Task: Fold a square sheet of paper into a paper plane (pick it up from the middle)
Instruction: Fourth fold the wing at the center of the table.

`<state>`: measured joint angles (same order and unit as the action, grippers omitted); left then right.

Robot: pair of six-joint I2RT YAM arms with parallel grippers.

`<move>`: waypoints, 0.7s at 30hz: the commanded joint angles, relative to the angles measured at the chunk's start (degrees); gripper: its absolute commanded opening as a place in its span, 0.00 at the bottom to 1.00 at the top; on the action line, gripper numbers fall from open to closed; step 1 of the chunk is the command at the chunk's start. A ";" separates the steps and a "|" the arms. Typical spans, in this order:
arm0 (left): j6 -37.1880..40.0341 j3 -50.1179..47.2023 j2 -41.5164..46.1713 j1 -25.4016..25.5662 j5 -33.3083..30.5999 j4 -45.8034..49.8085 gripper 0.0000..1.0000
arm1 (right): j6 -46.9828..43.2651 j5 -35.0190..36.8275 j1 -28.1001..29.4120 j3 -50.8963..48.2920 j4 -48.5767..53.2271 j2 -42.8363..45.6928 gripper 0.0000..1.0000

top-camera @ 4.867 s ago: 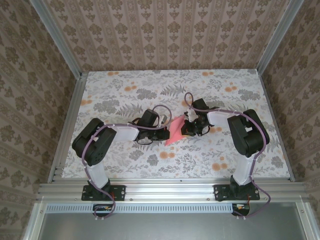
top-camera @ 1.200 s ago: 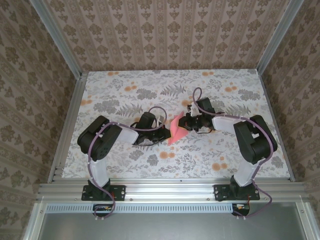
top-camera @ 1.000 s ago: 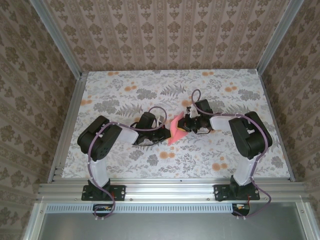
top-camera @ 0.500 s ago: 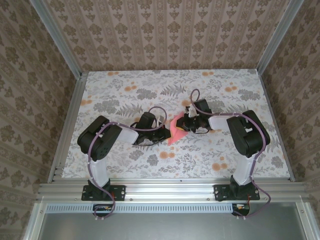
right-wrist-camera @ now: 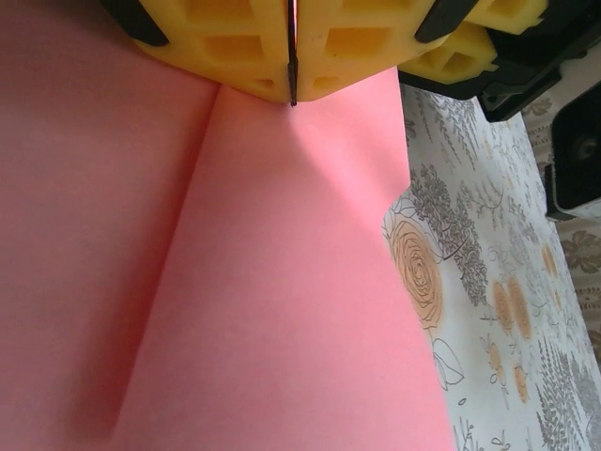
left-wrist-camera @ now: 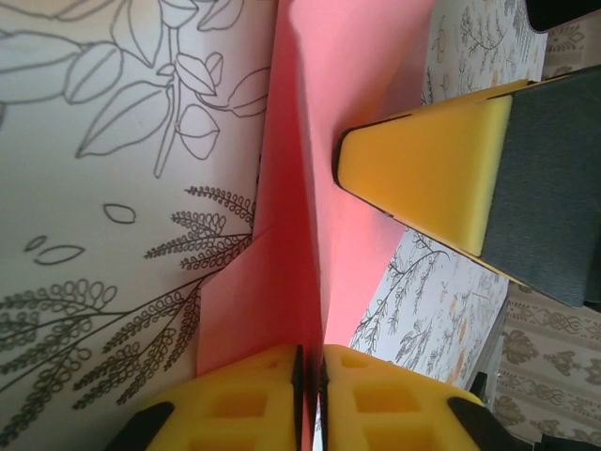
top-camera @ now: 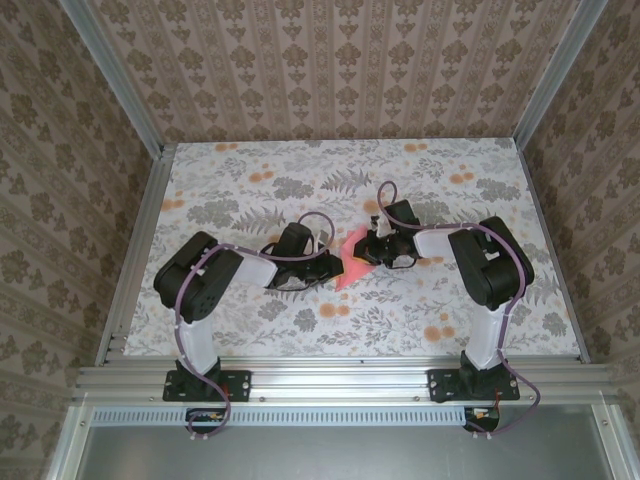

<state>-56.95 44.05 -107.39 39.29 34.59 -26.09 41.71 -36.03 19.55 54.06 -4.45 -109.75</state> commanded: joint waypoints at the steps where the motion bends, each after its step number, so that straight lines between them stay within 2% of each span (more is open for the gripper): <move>1: 1.78 0.72 1.40 -0.54 -1.02 3.54 0.20 | -1.54 1.84 0.18 0.99 2.51 -1.43 0.10; 5: 3.99 1.91 2.86 -0.62 -1.57 6.83 0.29 | -1.72 1.77 0.15 0.87 2.60 -1.43 0.10; 9: 6.20 2.96 4.27 -1.70 -2.29 10.48 0.32 | -1.75 1.66 0.18 0.85 2.54 -1.26 0.10; 21: 9.12 6.16 2.76 -2.84 0.37 12.75 0.29 | -1.73 1.53 0.14 1.09 2.65 -1.25 0.11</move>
<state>-50.13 48.31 -104.81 36.86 33.50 -14.68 40.69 -36.01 19.55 54.28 -4.08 -109.89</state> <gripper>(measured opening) 0.291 0.107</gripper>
